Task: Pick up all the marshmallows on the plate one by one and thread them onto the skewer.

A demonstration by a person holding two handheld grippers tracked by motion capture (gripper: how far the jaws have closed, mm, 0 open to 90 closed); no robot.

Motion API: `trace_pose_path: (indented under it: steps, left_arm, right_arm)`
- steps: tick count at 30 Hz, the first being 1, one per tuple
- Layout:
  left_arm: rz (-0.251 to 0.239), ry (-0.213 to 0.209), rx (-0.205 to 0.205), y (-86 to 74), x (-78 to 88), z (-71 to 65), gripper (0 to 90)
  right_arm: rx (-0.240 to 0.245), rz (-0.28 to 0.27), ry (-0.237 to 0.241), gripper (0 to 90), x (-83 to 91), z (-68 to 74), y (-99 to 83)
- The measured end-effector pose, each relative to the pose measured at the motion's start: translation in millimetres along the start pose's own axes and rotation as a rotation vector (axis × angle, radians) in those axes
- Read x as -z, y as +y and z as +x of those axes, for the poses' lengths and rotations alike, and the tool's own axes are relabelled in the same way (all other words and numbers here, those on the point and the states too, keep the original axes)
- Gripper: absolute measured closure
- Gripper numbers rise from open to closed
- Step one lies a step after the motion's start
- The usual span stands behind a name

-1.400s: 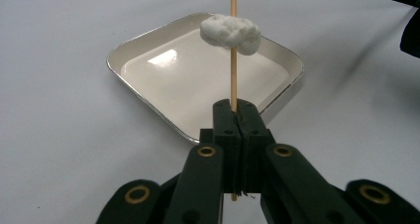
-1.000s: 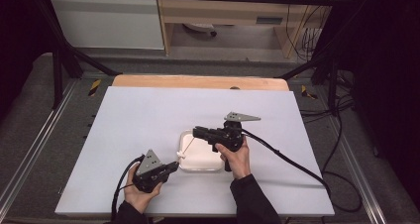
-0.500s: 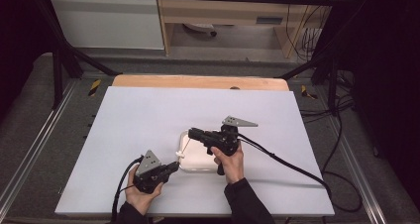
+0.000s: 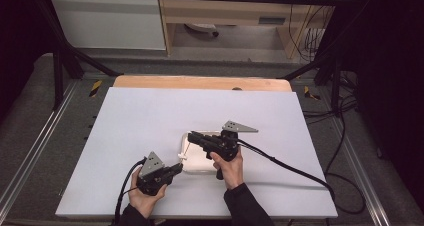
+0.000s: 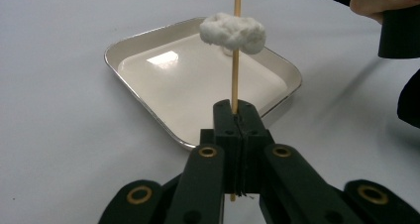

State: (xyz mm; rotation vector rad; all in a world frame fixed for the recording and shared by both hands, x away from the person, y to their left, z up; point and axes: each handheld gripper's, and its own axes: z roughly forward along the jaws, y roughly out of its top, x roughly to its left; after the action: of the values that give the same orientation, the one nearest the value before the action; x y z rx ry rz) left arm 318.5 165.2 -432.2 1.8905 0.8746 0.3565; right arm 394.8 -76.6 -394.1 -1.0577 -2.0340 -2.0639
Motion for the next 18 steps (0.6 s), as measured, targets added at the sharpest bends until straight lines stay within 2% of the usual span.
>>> trace_pose_path:
  steps: [18]
  left_arm:
    - [-0.003,-0.008,0.002,1.0,0.2,-0.5,89.2]
  right_arm:
    - [0.02,-0.015,0.008,81.9,-0.6,3.8,-7.6]
